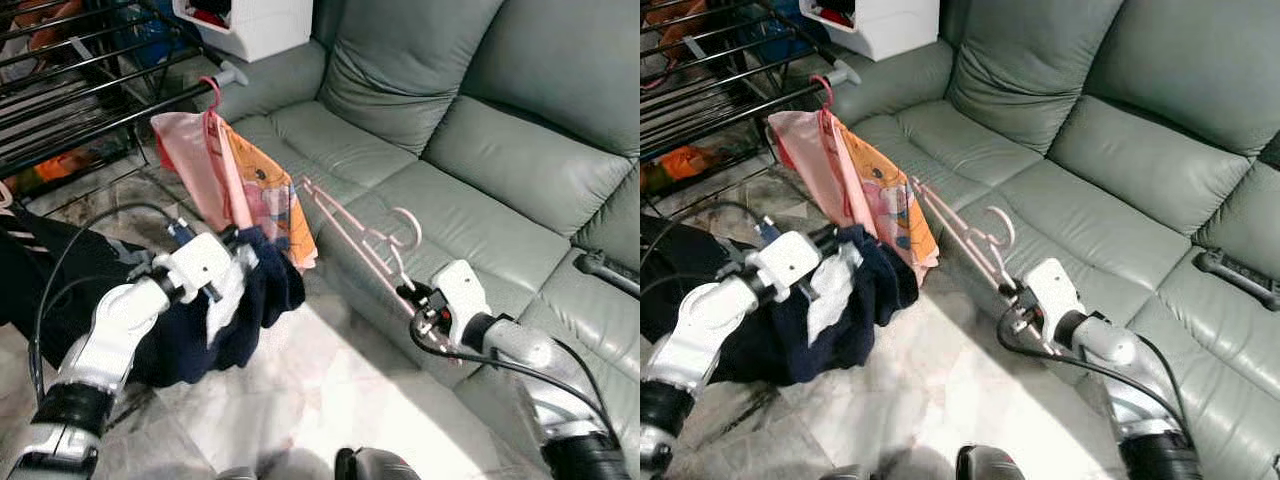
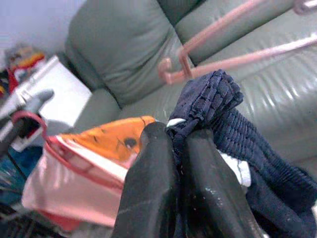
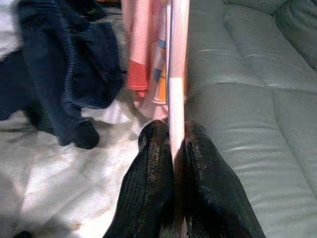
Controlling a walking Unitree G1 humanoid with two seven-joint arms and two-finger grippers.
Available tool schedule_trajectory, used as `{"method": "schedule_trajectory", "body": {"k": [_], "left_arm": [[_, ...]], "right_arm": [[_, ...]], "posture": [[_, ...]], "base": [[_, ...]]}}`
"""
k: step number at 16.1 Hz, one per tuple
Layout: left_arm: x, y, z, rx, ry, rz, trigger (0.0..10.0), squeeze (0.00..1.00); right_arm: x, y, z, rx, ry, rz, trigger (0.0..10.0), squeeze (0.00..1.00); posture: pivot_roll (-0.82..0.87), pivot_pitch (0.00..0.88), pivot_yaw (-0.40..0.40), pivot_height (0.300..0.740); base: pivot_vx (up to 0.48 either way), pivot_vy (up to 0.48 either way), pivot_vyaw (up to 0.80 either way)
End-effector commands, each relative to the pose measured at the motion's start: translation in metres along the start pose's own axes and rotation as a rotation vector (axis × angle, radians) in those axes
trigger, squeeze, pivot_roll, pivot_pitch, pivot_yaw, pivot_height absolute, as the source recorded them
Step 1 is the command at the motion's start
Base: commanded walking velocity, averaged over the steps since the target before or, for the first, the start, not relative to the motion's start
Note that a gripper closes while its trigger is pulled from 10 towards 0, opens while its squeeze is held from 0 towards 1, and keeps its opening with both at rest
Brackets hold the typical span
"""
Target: Hang hanger
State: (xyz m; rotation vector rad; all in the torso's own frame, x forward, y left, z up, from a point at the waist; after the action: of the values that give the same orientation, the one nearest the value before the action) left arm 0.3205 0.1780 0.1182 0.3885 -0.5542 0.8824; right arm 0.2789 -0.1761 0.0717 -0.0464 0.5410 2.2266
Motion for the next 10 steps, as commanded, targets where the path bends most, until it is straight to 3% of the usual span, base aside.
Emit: {"method": "schedule_trajectory", "body": {"k": [1, 3, 5, 7, 10], "left_arm": [[0.009, -0.001, 0.004, -0.017, -0.045, 0.013, 10.0, 0.0], [0.01, -0.002, 0.004, -0.027, -0.055, 0.014, 10.0, 0.0], [0.01, -0.003, 0.001, -0.031, -0.069, 0.013, 10.0, 0.0], [0.009, -0.003, -0.001, -0.029, -0.069, 0.016, 10.0, 0.0], [0.007, -0.002, -0.002, -0.034, -0.071, 0.014, 10.0, 0.0]], "right_arm": [[0.002, 0.006, 0.006, -0.008, 0.019, 0.072, 10.0, 0.0], [0.005, 0.013, 0.002, 0.022, 0.003, 0.146, 10.0, 0.0], [0.012, 0.031, -0.014, 0.138, 0.002, 0.286, 10.0, 0.0], [0.013, 0.044, -0.028, 0.234, -0.015, 0.345, 10.0, 0.0], [0.015, 0.052, -0.037, 0.293, -0.019, 0.386, 10.0, 0.0]], "posture": [[-0.05, 0.026, 0.02, 0.74], [-0.05, 0.026, 0.02, 0.74], [-0.05, 0.026, 0.02, 0.74], [-0.06, 0.027, 0.017, 0.74], [-0.06, 0.028, 0.015, 0.74]], "base": [[0.0, 0.0, 0.0], [0.0, 0.0, 0.0], [0.0, 0.0, 0.0], [0.0, 0.0, 0.0], [0.0, 0.0, 0.0]]}}
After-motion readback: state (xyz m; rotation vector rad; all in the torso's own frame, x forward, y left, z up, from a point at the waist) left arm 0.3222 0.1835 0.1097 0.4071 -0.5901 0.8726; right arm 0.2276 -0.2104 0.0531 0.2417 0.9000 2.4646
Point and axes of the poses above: a point about 5 cm out from each wrist's last joint towards the gripper, its own y axis pointing back from the gripper into the wrist, its own z axis along the axis of the wrist's last joint, x = y × z, the point moved 2 cm from there along -y, pointing out of the wrist towards the gripper, and after that the axes turned 4 degrees about y, right-handed, at the moved point
